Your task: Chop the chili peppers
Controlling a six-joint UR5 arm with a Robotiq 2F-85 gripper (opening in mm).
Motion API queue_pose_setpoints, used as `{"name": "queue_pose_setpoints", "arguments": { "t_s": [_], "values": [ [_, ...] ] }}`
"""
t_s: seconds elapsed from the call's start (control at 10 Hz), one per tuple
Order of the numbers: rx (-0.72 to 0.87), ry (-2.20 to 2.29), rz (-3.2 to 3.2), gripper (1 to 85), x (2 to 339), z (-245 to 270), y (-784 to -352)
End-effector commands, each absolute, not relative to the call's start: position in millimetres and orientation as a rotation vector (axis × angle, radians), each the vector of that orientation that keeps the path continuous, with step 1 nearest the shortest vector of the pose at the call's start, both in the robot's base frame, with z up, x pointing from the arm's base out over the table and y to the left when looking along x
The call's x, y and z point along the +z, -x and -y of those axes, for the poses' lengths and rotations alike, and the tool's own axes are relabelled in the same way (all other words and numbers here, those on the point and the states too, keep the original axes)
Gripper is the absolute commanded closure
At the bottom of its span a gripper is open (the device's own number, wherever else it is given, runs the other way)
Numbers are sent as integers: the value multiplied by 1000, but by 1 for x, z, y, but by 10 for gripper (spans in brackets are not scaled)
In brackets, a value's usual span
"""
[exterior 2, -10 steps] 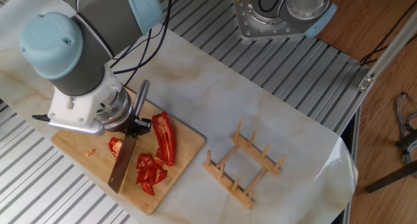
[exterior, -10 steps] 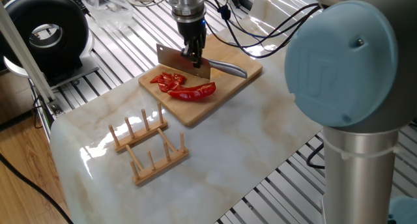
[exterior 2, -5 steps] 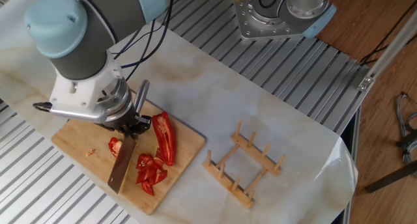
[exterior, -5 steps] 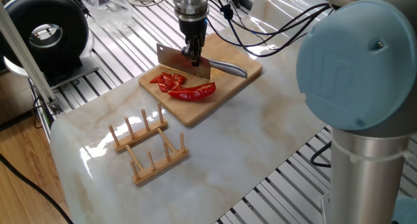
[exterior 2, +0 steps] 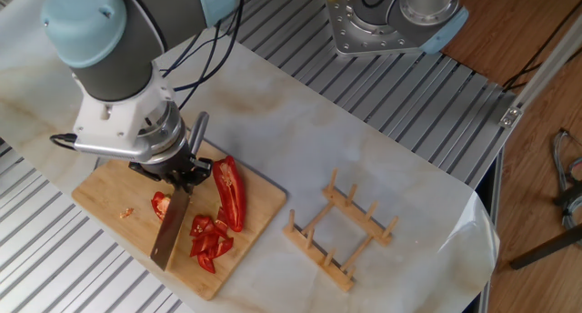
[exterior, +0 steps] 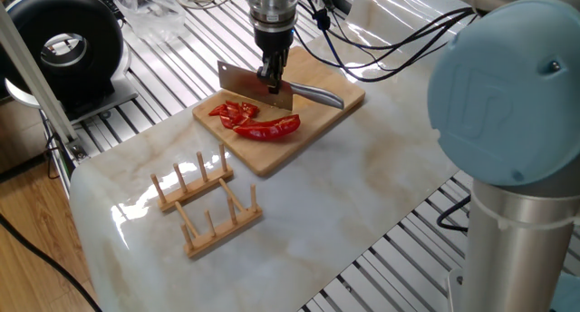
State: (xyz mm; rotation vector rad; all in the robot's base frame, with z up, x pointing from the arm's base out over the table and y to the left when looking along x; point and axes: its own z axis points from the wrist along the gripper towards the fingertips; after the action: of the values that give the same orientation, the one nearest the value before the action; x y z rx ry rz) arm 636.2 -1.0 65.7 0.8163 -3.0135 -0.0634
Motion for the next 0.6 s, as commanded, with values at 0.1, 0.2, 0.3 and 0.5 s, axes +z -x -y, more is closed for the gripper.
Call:
{"name": "queue_pose_setpoints", "arguments": {
  "t_s": [0.1,0.2,0.3,0.5],
  "values": [
    [-96,-816,3033,657,63,-6,-637],
    [-101,-817,3035,657,63,-6,-636],
    [-94,-816,3034,660,63,-5,-636],
    [-87,-808,3040,680,63,-4,-638]
  ]
}}
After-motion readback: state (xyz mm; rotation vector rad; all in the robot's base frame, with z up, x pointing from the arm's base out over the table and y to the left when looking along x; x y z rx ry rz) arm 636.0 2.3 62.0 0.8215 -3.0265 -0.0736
